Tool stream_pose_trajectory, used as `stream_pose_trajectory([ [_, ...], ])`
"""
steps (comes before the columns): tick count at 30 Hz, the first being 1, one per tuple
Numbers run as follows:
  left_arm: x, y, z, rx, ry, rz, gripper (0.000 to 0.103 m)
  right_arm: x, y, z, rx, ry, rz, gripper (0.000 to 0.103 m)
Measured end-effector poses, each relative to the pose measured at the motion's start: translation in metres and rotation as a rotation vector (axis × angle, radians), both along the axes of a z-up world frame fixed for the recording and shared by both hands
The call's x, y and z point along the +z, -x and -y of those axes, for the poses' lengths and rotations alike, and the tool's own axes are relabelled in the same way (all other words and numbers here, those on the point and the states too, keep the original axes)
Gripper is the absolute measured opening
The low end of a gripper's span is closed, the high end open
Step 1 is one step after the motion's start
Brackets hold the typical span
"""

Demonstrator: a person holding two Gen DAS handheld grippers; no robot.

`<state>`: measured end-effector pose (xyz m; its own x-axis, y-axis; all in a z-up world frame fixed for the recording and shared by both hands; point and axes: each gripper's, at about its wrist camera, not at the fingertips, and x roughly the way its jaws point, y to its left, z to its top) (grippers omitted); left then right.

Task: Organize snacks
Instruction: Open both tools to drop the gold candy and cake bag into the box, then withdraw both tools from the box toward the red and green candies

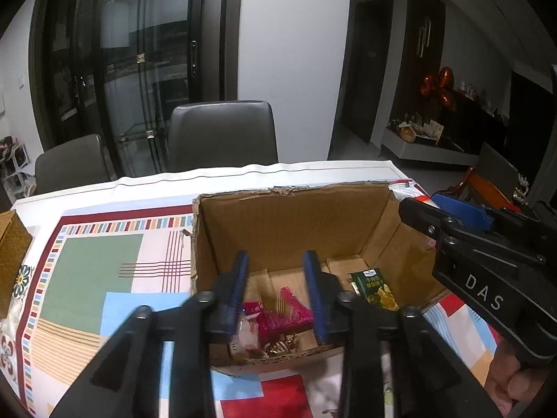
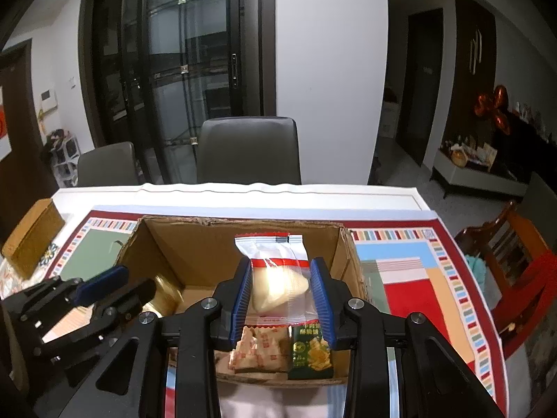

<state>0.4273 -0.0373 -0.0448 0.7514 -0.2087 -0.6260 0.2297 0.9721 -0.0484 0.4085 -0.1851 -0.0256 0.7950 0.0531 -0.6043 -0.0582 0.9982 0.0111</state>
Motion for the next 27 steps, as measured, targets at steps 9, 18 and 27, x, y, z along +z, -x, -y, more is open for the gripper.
stream_pose_trajectory([
  [9, 0.005, 0.011, -0.005, 0.038, -0.013, 0.025, 0.070, 0.006, 0.007, 0.005, -0.027, -0.014, 0.027, 0.075],
  [18, 0.012, 0.018, -0.009, 0.076, -0.010, 0.042, 0.086, 0.012, 0.016, 0.010, -0.055, -0.012, 0.042, 0.079],
  [27, 0.017, 0.031, -0.007, 0.082, -0.006, 0.053, 0.087, 0.018, 0.031, 0.020, -0.079, -0.011, 0.059, 0.079],
])
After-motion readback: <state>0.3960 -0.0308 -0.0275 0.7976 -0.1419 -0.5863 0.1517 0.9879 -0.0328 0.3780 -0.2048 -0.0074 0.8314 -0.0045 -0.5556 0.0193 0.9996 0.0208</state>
